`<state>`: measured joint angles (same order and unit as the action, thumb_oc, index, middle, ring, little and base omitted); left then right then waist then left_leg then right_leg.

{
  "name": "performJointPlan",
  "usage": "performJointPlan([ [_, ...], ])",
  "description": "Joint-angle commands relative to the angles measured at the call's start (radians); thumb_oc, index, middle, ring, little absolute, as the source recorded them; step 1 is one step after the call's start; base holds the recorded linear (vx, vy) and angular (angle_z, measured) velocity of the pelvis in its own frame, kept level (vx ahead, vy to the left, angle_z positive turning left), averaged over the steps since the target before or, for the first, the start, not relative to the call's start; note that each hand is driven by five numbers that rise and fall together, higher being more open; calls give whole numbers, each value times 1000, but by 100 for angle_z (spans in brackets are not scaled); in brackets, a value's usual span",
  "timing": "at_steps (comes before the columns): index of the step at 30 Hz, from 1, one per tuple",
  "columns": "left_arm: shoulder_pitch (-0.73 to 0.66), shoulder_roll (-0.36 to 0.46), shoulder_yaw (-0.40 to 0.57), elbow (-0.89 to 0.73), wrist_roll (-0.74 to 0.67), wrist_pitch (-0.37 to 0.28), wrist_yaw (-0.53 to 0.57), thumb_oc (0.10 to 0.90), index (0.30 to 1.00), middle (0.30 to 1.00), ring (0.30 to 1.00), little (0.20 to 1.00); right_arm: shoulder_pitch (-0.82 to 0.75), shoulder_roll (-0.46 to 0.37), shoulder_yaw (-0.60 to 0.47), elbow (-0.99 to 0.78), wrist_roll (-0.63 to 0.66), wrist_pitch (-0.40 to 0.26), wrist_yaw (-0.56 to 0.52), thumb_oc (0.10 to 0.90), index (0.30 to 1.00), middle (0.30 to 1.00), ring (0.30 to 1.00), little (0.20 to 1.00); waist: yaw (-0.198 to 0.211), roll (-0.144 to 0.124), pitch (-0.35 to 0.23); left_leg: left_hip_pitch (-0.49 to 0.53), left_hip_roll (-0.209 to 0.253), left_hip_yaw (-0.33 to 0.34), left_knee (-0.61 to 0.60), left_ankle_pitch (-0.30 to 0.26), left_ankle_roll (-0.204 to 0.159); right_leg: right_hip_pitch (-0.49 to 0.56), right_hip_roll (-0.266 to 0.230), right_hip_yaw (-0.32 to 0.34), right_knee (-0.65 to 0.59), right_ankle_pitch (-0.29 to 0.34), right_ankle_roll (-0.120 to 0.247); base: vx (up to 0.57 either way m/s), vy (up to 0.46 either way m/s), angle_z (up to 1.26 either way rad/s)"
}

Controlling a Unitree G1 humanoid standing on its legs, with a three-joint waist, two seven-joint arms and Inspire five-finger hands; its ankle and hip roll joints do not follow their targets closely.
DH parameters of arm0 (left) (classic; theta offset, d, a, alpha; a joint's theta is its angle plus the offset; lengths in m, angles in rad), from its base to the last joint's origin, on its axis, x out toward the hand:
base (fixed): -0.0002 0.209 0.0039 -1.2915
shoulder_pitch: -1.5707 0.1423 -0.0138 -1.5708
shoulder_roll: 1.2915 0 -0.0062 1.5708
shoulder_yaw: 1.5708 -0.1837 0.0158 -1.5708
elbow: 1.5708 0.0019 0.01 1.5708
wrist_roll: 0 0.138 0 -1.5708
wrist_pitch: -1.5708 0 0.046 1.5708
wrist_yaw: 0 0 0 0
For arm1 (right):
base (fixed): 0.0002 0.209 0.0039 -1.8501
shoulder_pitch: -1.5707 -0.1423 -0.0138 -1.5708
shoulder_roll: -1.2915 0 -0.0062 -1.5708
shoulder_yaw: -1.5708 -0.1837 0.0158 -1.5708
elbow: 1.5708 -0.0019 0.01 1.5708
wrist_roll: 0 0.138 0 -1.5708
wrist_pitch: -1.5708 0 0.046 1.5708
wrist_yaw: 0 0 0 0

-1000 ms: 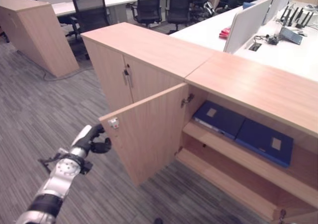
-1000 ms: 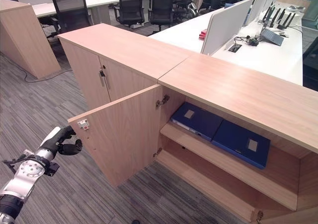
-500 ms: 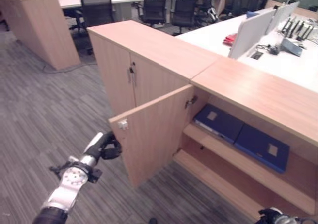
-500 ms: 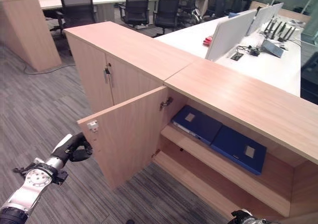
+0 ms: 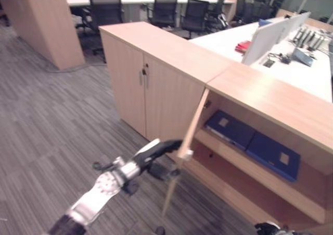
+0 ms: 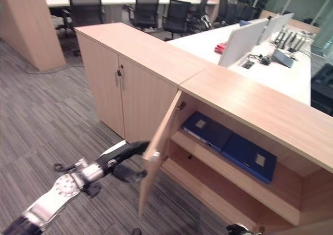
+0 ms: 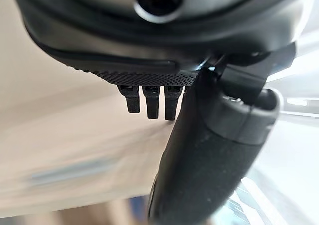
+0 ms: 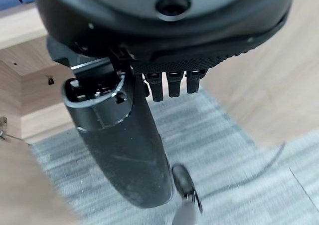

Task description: Put the empty folder in the office cabinet

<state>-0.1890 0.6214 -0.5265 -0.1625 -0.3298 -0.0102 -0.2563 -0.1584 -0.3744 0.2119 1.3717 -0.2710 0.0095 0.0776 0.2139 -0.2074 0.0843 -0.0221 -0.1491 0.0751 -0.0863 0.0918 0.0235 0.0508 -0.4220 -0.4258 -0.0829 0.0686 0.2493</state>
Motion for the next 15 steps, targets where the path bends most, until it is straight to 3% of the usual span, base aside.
performJointPlan([
  [1,-236,-147,6,-269,-139,-217,-78,800,900,900,900,900,-80,-88,81,-26,40,-2,-49,800,900,900,900,900,-59,10,-15,89,71,-105,-1,-155,-3,-84,6,-49,7,254,12,-56,-33,-38],
  [3,-234,-151,-2,-260,-151,-213,-77,800,900,900,900,900,-90,-84,86,-36,49,-3,-46,800,900,900,900,900,-54,6,1,90,75,-99,-1,-153,-4,-90,10,-57,12,253,12,-76,-39,-29],
  [4,-229,-160,-14,-241,-162,-204,-77,800,900,900,900,900,-113,-75,105,-63,72,-10,-42,800,900,900,900,900,-44,3,33,94,96,-70,-1,-152,-7,-108,9,-113,48,250,12,-46,-66,-79],
  [8,-231,-166,-12,-256,-181,-177,-78,800,900,900,900,900,-94,-34,131,-71,88,-14,-43,800,900,900,900,900,-28,24,56,109,152,1,0,-162,-20,-75,18,-225,107,188,12,-54,-60,-114],
  [10,-228,-169,-8,-253,-183,-172,-71,800,900,900,900,900,-78,-28,137,-69,83,-14,-42,800,900,900,900,900,-25,29,57,114,163,25,1,-171,-23,-60,18,-242,127,170,12,-37,-15,-59],
  [12,-217,-161,5,-251,-157,-155,-67,800,900,900,900,900,-22,-16,138,-45,69,-9,-28,800,900,900,900,900,-43,1,42,113,167,94,1,-180,-29,-51,48,-253,105,158,1,33,-35,-86],
  [13,-215,-160,5,-252,-157,-154,-67,800,900,900,900,900,-21,-15,139,-45,68,-9,-28,800,900,900,900,900,-40,0,40,113,168,98,1,-181,-30,-53,50,-249,104,158,1,156,-138,-96],
  [15,-193,-150,28,-245,-152,-146,-67,800,900,900,900,900,46,-10,127,-14,67,-2,-11,800,900,900,900,900,-72,-23,24,140,181,129,2,-196,-39,-74,100,-216,70,159,-3,163,-159,-84],
])
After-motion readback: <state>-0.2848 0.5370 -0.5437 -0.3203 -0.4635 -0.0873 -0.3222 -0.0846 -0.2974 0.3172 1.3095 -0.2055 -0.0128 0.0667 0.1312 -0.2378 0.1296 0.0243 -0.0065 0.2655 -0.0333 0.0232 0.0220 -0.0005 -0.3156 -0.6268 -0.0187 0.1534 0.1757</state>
